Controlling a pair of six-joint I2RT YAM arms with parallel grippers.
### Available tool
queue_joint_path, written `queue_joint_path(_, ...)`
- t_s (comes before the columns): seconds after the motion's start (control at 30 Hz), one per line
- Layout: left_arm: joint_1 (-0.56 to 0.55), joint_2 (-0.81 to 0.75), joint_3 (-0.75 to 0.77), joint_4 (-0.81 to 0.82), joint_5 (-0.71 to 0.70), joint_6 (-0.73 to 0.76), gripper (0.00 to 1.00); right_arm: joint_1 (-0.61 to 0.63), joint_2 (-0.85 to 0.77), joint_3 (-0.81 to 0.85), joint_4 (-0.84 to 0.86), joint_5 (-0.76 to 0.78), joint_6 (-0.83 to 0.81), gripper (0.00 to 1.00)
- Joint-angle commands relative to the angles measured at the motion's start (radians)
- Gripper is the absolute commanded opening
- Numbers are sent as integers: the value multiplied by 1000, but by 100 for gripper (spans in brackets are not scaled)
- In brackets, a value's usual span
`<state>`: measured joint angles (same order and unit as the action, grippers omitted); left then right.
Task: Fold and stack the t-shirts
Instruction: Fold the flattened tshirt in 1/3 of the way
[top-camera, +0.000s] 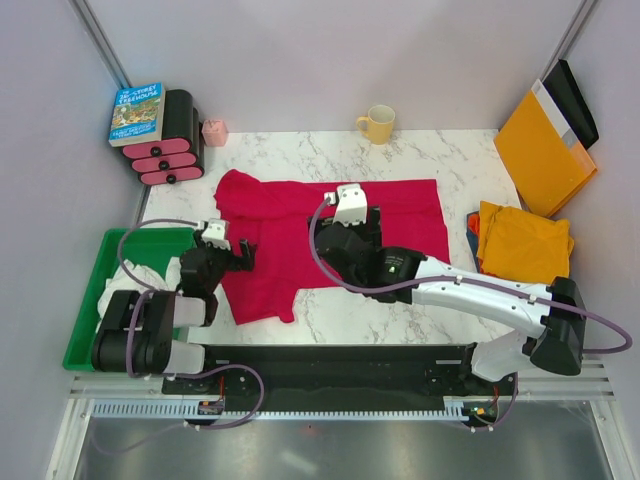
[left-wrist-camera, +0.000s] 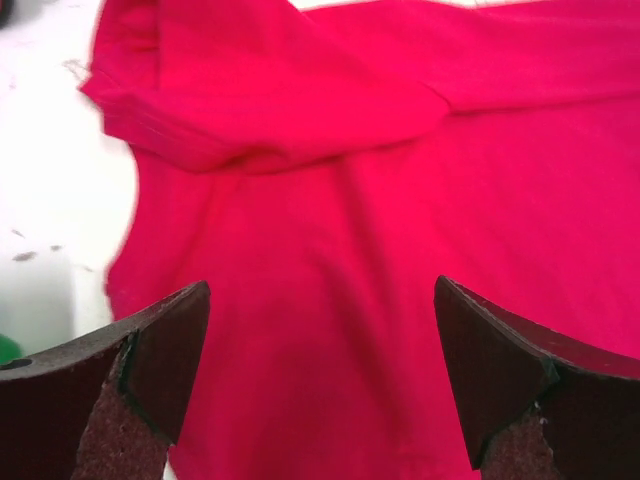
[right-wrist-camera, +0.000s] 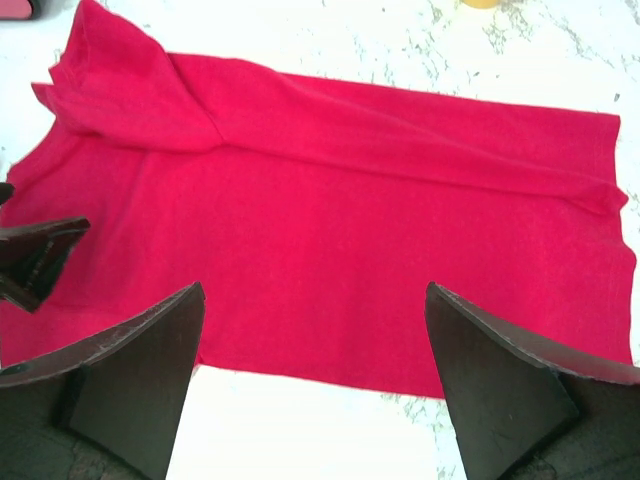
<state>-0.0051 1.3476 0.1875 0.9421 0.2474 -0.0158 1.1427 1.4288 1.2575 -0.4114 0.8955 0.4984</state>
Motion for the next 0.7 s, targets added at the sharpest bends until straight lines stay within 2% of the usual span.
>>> queue_joint_path(0.0,-58,84,-51,376,-111,101,100,35,-10,-10,-41,63,68,98)
queue_joint_path(0.03,-58,59,-8,218,-96,106,100,43,-10,-12,-50,69,78,98)
queue_joint_path(0.1,-58,93,0,266,-135,84,100,51,-7,-10,-66,88,92,98)
queue_joint_path(0.2,-58,90,45,170,-203,51,100,52,-5,-7,-72,114,77,98)
queue_joint_path(0.23,-43,91,41,182,-197,44,100,52,-7,-6,-73,129,68,98)
queue_joint_path(0.4,-42,87,41,178,-198,42,100,40,-10,-6,-37,184,-81,98)
queue_joint_path(0.5,-41,88,40,185,-198,40,100,-20,-45,-68,57,102,-139,98)
queue_joint_path(0.53,-42,88,40,184,-198,42,100,-70,-56,-91,118,4,-135,98)
queue_joint_path(0.6,-42,87,40,184,-198,42,100,-138,-85,-157,208,-93,-114,98)
queue_joint_path(0.67,-42,88,41,184,-198,42,100,-149,-96,-213,268,-162,-107,98)
